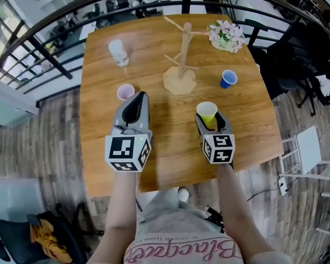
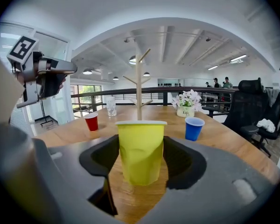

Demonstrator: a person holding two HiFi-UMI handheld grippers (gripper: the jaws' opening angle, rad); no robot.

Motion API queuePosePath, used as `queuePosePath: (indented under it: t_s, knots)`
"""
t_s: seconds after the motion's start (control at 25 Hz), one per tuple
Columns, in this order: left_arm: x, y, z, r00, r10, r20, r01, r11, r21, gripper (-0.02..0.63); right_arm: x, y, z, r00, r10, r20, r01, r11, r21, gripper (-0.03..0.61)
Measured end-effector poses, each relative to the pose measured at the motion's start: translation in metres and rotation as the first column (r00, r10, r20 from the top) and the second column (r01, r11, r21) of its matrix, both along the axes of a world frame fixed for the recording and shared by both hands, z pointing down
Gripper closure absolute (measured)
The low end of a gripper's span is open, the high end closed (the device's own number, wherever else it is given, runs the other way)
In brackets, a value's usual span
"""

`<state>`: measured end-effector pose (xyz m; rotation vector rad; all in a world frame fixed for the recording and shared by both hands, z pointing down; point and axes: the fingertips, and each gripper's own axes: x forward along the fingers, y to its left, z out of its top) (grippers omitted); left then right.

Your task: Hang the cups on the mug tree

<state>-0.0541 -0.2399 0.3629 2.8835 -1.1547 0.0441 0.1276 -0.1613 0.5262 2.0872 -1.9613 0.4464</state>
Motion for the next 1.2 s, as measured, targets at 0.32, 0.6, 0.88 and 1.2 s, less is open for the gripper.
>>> queuePosePath:
  t_s: [0.32, 0.6, 0.88, 1.2]
  knots:
    - [-0.004, -0.01, -0.021, 0.999, -0.023, -0.032, 0.024, 0.999, 0.03, 0.603, 0.008, -0.013, -0.03, 0.999, -0.008, -0.031, 0.01, 0.999, 0.041, 0.293]
    - [-0.009, -0.026, -0.037, 0.998, -0.044, -0.054, 0.046, 0.998, 0.039, 0.603, 0.013, -0.033, -0.048, 0.996, -0.031, -0.083, 0.034, 0.999, 0.035, 0.293]
    - [-0.01, -0.042, -0.034, 0.998, -0.042, -0.051, 0.044, 0.998, 0.037, 0.602, 0.026, -0.058, -0.048, 0.982, -0.05, -0.18, 0.047, 0.999, -0.021, 0.293]
    - [-0.012, -0.059, -0.025, 0.998, -0.04, -0.054, 0.041, 0.999, 0.023, 0.603, 0.046, -0.09, -0.034, 0.944, -0.103, -0.314, 0.055, 0.986, -0.159, 0.294]
